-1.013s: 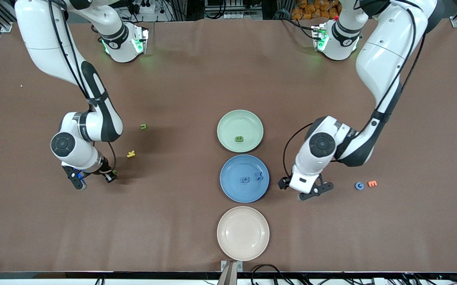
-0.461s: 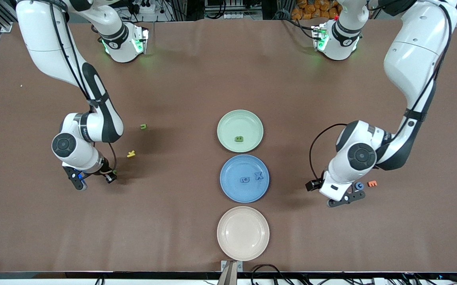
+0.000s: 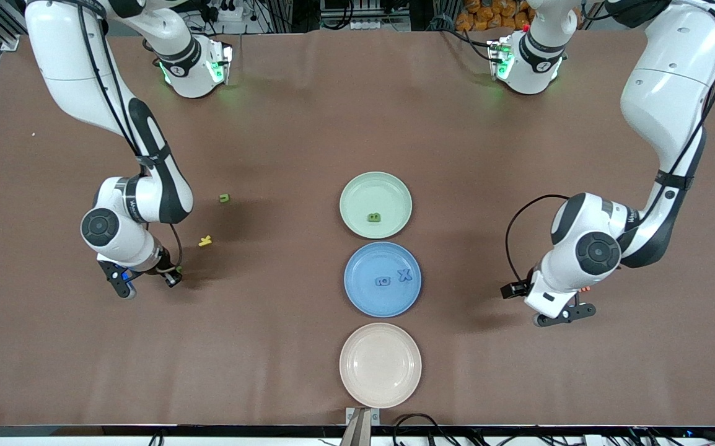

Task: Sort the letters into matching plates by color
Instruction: 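Grasp the green 9 with the right gripper while the left reaches blue G, then place the green 9 on the green plate while the left grasps blue G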

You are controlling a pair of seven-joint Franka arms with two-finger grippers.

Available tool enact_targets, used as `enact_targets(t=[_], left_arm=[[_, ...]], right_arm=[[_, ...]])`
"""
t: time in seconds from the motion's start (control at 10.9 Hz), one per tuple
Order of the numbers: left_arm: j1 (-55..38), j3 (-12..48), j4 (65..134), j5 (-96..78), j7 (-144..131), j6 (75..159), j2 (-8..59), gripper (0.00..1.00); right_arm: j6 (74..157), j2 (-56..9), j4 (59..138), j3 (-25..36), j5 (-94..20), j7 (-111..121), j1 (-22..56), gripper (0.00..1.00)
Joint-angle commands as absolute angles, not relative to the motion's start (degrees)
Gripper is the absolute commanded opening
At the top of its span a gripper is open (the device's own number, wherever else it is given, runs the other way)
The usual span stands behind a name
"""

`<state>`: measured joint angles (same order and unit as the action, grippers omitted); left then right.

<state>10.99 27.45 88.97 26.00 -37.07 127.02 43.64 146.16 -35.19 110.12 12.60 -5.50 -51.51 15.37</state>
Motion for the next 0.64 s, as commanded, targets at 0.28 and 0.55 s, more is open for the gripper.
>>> enact_targets(t=[0.28,0.55], left_arm=[[18.5,28.4,92.9,25.0,-24.2,126.5,42.7,1.0],[19.8,28.3,93.3,25.0,-22.6,126.6,43.0,1.0]], right_arm=[[136.9,-32.7,105.6,12.1,-5.1,-51.9,16.3,0.0],[132.6,-29.6,105.4,8.5,-5.0,-52.1,17.4,0.0]])
